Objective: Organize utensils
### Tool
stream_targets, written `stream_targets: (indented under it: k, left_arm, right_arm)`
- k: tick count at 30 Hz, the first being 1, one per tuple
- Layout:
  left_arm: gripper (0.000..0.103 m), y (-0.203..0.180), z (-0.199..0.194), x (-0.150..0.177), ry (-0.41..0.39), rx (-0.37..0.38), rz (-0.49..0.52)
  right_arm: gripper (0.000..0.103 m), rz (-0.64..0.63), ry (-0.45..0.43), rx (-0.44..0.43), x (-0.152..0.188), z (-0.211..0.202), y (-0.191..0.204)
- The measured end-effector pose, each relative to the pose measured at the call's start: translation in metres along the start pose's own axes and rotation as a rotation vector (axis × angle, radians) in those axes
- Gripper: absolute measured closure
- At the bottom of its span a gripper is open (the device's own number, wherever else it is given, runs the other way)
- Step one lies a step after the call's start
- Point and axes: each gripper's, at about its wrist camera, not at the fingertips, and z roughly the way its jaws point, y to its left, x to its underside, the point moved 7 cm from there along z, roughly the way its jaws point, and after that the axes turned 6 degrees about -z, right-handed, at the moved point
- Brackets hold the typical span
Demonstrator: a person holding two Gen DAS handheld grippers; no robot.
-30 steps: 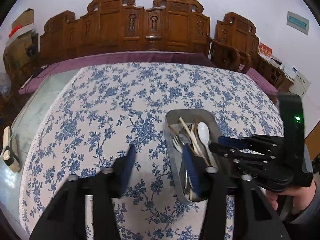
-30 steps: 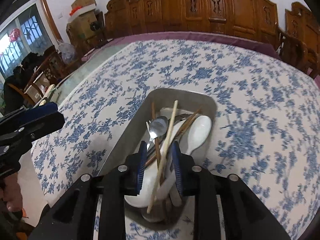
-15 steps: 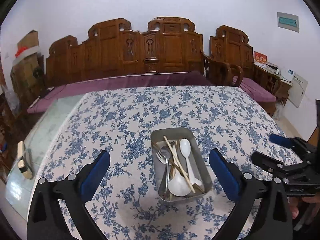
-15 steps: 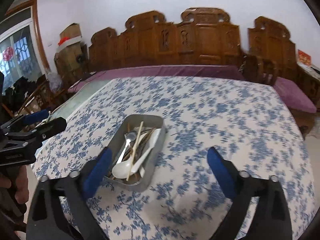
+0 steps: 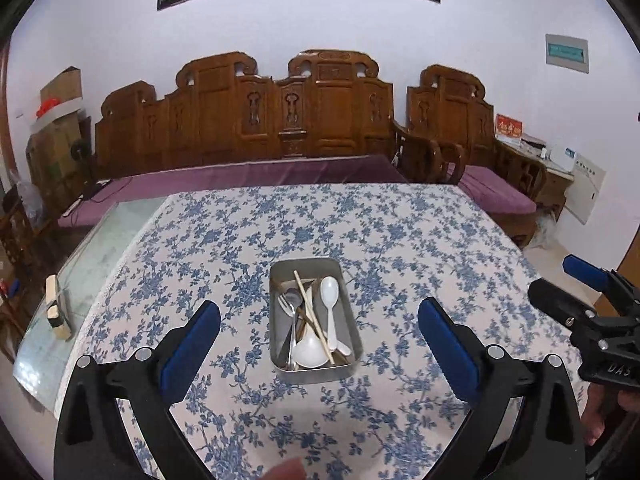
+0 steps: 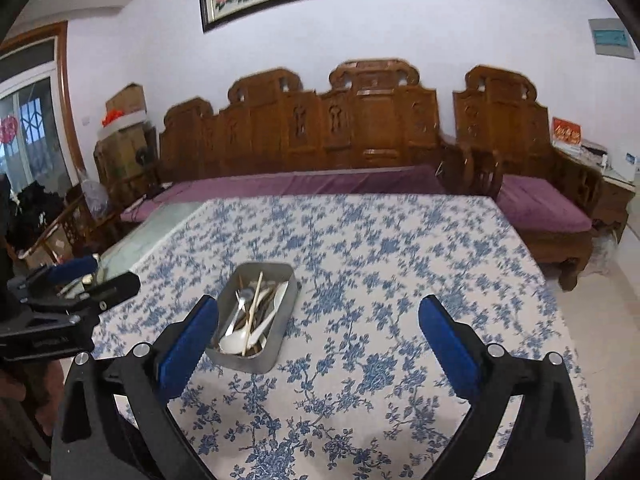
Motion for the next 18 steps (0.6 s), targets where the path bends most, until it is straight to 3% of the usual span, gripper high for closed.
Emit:
stream_targets:
  k: [9, 18]
  left_arm:
    - [0.007, -0.014, -0.053, -0.019, -0.101, 0.011, 0.017]
    - [0.007, -0.018, -0.073, -0.027, -0.144, 0.020, 0.018]
  right_arm:
    - [0.002, -0.003, -0.126, 0.022, -0.025, -0.058, 0.000]
    - [0.002, -0.020, -0.174, 0.029, -0.036, -0.083, 0.007]
